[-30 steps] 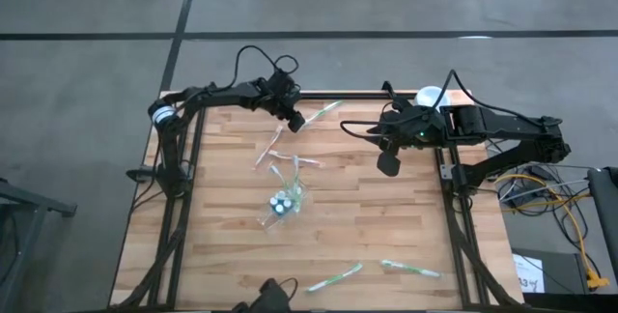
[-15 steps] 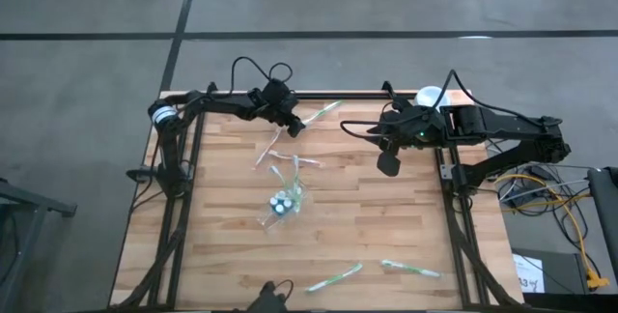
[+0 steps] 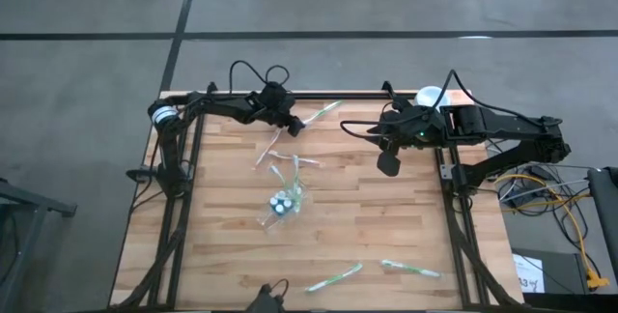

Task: Pick & Place toothbrushing station
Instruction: Put the green toothbrush into the transparent organizer

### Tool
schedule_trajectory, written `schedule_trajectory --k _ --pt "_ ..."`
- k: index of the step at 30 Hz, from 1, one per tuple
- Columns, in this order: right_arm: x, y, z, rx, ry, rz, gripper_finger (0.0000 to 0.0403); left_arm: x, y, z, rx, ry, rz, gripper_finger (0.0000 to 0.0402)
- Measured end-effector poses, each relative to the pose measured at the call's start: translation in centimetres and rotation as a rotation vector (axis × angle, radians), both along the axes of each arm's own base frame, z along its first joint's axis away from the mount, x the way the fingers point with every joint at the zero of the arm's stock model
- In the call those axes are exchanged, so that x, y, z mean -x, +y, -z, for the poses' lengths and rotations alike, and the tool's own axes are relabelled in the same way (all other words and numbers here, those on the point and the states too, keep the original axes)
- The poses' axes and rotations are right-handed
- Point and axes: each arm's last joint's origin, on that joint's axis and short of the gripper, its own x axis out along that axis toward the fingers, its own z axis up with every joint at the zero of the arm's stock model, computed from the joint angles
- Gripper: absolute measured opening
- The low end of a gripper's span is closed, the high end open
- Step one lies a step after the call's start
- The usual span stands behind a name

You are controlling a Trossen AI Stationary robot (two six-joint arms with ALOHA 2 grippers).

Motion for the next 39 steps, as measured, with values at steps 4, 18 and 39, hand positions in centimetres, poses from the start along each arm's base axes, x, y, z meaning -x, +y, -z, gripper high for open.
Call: schedule_trajectory --k 4,18,39 --pt "0.0 0.0 0.0 0.000 0.000 0.000 0.0082 0.1 -0.1 0.1 0.028 0.022 0.017 0.0204" --pt "0.0 0.0 0.0 0.000 0.000 0.000 0.0082 0.6 -0.7 -4.1 -0.202 -0.057 0.215 0.0204" --pt "-1.7 -2.5 -0.5 0.061 -0.198 0.103 0.0082 3.4 -2.9 -6.3 -0.245 0.004 0.310 0.0204"
